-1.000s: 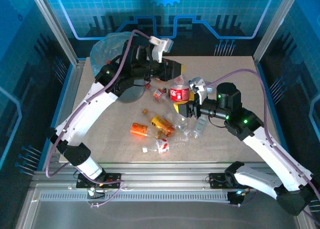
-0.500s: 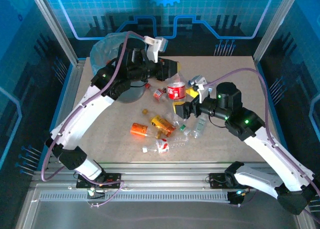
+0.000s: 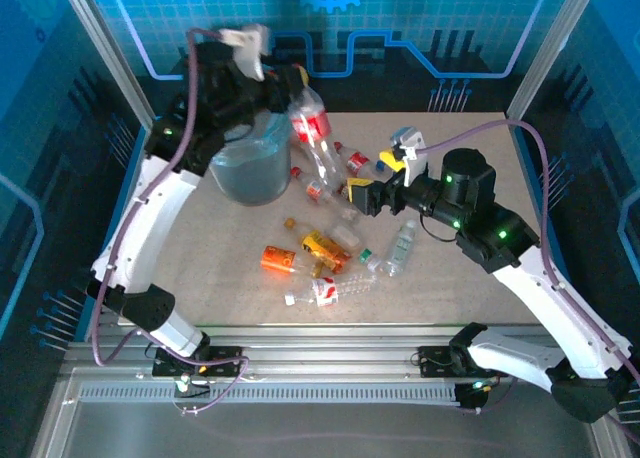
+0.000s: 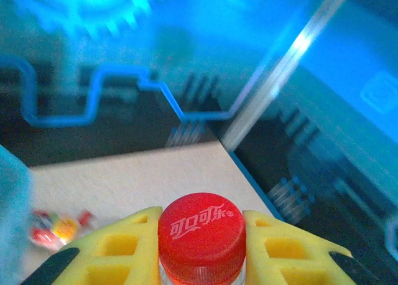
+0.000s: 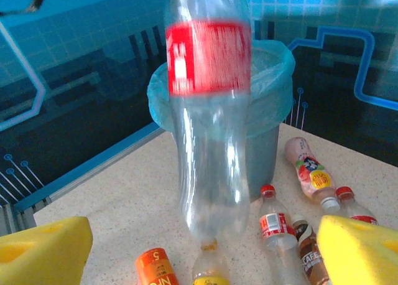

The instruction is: Put the plastic bottles in the bin

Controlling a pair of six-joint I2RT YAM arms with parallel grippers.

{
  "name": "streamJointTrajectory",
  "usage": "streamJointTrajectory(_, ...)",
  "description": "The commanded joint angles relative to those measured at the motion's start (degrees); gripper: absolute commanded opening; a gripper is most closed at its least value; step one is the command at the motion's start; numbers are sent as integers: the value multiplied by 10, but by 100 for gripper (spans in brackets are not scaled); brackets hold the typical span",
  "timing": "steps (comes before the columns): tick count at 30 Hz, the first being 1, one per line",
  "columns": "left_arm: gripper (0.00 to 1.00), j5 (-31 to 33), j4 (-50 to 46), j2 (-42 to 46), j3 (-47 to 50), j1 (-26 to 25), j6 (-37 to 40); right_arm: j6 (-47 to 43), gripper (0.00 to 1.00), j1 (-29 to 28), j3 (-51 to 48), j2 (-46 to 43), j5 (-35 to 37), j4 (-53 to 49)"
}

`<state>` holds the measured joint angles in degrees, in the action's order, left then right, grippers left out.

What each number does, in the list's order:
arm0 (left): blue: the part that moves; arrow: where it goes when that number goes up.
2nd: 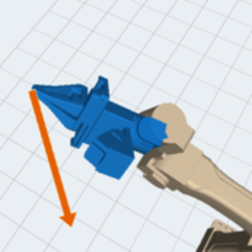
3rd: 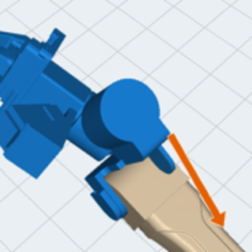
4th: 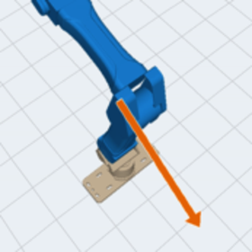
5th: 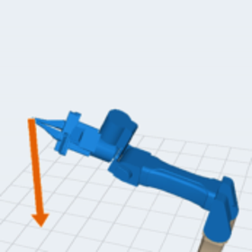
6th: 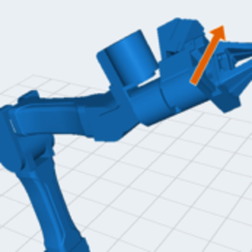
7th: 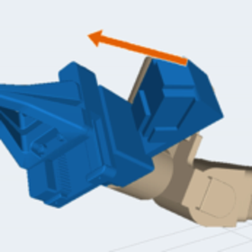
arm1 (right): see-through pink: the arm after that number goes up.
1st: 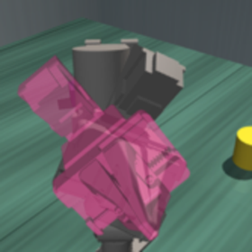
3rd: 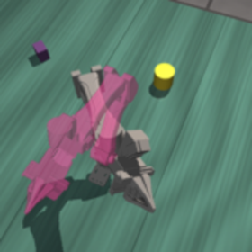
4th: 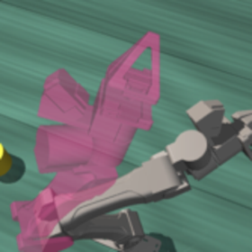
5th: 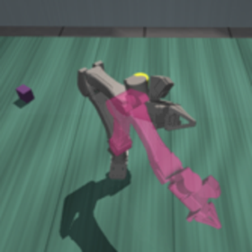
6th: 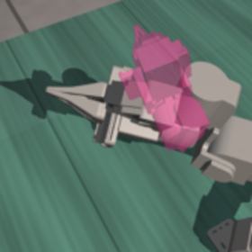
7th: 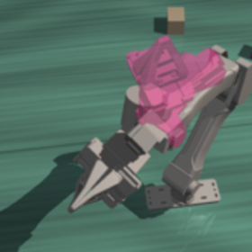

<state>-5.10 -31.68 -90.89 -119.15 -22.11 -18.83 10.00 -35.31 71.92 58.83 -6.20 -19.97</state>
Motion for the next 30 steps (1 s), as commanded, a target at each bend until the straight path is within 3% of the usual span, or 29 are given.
streamJointTrajectory(1, 0, 23, 11, -9, -57, 49, 38, -5, 93, -11, 27, 12, -4, 15)
streamJointTrajectory(7, 0, 28, -7, -62, -133, 119, 101, -25, 88, -31, 63, 54, -26, 23)
streamJointTrajectory(15, 0, 2, 61, -112, -131, 182, 124, -81, 85, -98, 132, 152, -38, 17)
streamJointTrajectory(21, 0, 22, 86, -123, -74, 195, 154, -92, 85, -122, 186, 201, -79, -9)
streamJointTrajectory(30, 0, 42, 111, -121, 20, 203, 219, -116, 85, -134, 196, 227, -72, -41)
